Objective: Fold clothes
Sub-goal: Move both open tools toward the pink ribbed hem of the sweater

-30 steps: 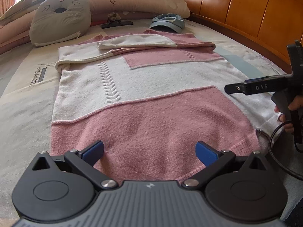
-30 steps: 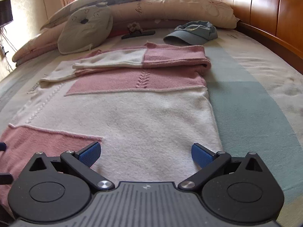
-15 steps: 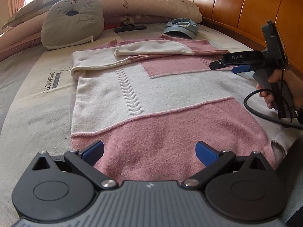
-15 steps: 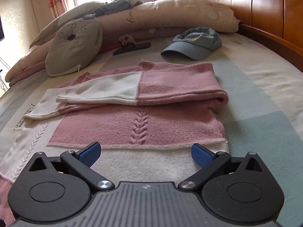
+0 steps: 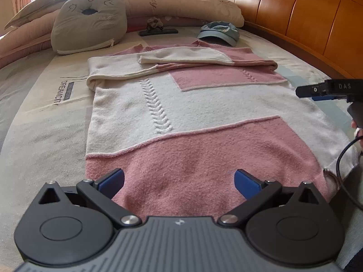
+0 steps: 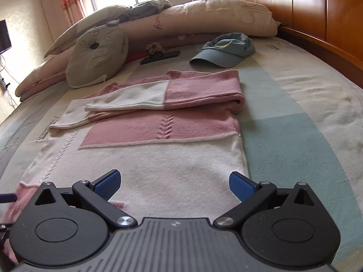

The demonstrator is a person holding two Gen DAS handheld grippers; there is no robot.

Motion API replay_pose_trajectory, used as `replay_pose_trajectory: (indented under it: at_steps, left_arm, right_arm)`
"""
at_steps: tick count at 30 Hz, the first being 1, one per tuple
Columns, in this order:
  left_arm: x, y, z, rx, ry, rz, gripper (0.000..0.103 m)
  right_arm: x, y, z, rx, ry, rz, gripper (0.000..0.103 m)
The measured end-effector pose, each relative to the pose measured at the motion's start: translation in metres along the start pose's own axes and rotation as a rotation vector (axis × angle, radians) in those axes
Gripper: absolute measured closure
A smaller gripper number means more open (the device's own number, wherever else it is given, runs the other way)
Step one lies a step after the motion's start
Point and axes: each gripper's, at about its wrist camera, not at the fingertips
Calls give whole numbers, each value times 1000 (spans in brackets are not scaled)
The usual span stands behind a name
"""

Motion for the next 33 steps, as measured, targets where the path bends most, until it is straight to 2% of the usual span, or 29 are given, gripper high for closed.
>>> replay_pose_trajectory:
  at_steps: [3, 6, 8, 11, 16, 19, 22, 25, 28, 31, 33]
  left_arm:
    - [-2, 0, 4, -23, -13, -17, 1]
    - [-7, -6, 7, -34, -16, -59, 1]
    - [-8, -3, 7, -35, -29, -62, 1]
    - [-1, 1, -2, -48, -22, -64, 1]
    - [42, 0, -19, 4, -31, -33, 1]
    - [71, -11, -22, -1, -59, -13, 1]
    - [96, -36, -24, -6, -56, 5, 1]
    - [111, -72, -25, -19, -28, -23, 1]
    - [117, -108, -29, -31, -8, -47, 1]
    - [113, -137, -39, -5, 46, -102, 1]
    - [109, -138, -47, 5, 49, -60, 1]
  right_arm:
    - [-16, 2, -11, 19, 20, -59, 0]
    - [-34, -7, -13, -5, 11, -135, 0]
    - [-43, -6, -19, -22, 63, -116, 0]
    - [-50, -8, -27, -60, 136, -134, 0]
    - [-52, -9, -28, -77, 131, -123, 0]
    - [-53, -9, -28, -83, 129, -114, 0]
    - [-56, -8, -30, -92, 137, -97, 0]
    - [-57, -7, -30, -90, 140, -89, 0]
    - [-57, -7, -30, -87, 143, -88, 0]
    - [-58, -7, -30, -84, 146, -85, 0]
    - [-58, -6, -30, -81, 147, -84, 0]
Point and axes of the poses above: each gripper's, at about its wrist camera, not at the fingertips, and y roughly against the way its jaws point, z to its right, x to its top, and after that the axes turned 11 degrees about x, right-handed
